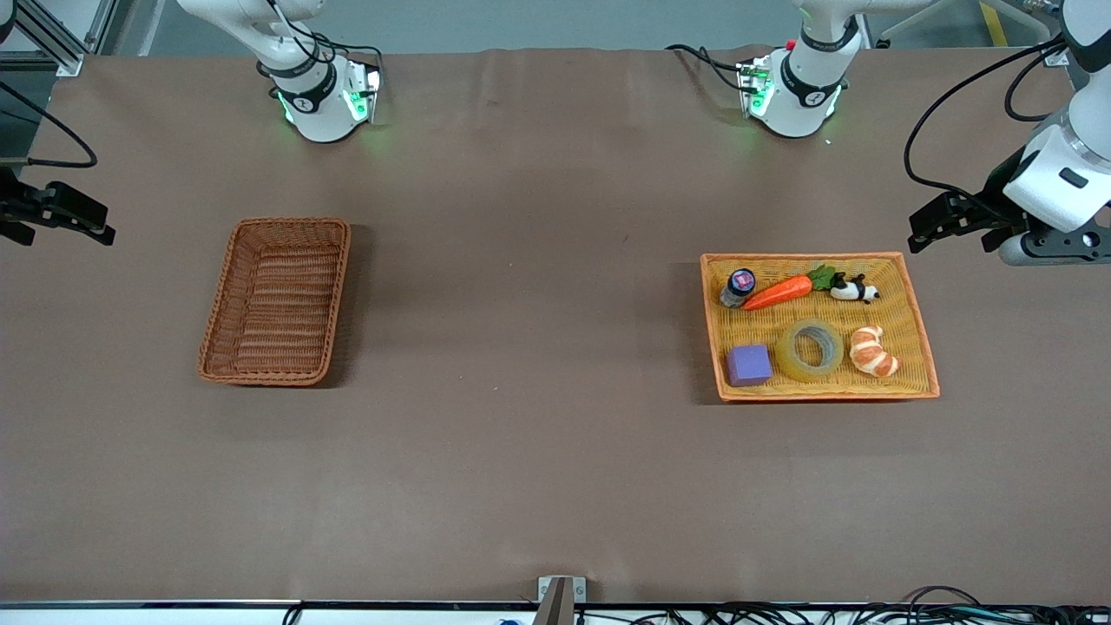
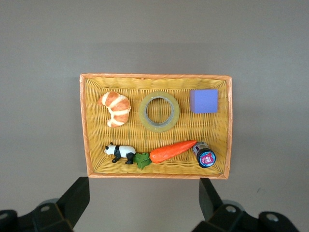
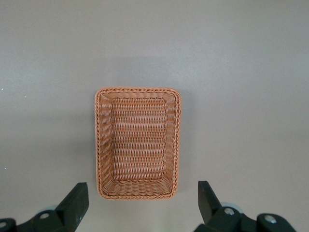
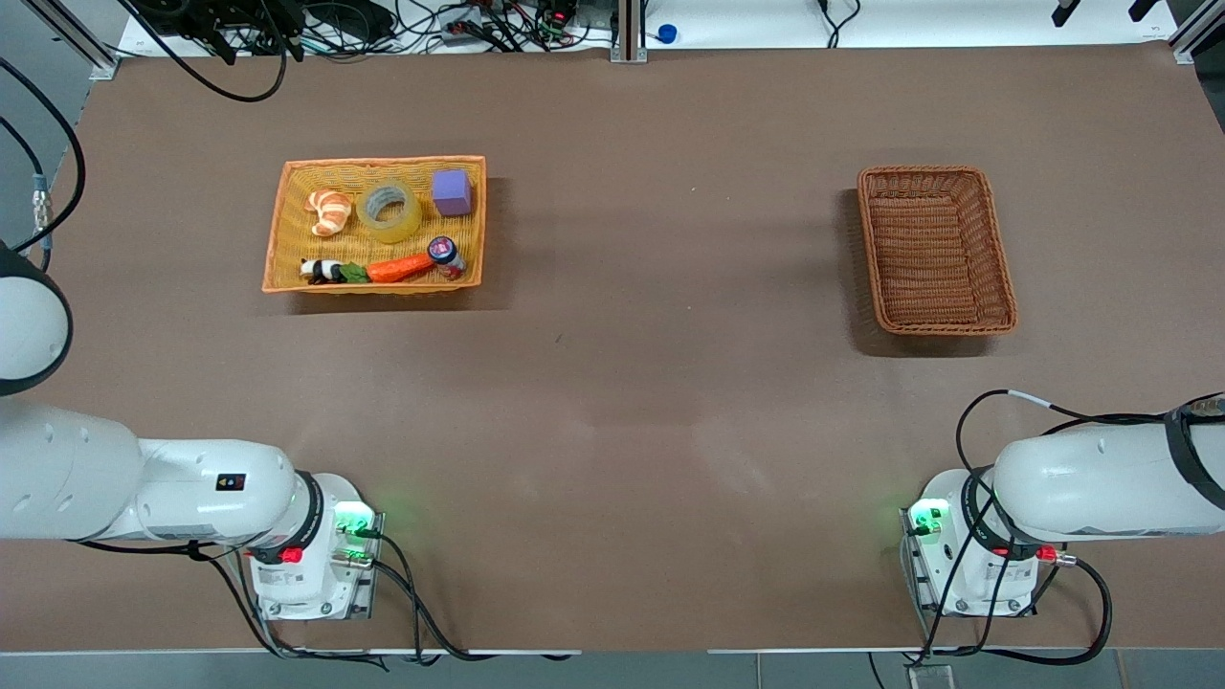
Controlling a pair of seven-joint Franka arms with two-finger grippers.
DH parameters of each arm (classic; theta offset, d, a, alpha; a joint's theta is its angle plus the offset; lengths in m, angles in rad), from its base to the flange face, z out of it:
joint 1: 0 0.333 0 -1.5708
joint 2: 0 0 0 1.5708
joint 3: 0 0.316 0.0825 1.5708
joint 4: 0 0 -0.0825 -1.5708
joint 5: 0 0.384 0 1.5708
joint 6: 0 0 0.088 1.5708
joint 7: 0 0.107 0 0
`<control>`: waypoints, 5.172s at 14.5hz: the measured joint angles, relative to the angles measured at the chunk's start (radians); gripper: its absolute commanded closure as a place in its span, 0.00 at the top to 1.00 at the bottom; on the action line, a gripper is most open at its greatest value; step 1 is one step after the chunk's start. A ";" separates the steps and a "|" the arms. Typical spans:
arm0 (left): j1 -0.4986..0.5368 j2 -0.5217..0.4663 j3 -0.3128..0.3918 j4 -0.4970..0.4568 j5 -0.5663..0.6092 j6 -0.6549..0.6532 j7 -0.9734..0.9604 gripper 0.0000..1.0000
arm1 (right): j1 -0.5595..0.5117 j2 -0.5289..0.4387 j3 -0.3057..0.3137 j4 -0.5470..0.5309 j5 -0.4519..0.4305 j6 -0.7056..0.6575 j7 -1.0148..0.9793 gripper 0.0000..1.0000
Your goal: Move tape to another basket
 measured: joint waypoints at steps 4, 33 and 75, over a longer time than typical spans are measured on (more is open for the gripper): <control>0.000 0.000 0.000 -0.002 0.000 0.000 0.000 1.00 | 0.000 0.000 0.000 0.000 0.000 0.000 0.001 1.00; 0.030 0.477 0.012 -0.343 0.023 0.707 -0.120 0.86 | -0.001 0.000 -0.008 0.013 0.000 0.005 0.003 1.00; -0.648 1.035 -0.342 0.597 0.294 0.551 -0.908 0.25 | -0.001 0.001 -0.005 0.012 0.026 0.018 0.003 1.00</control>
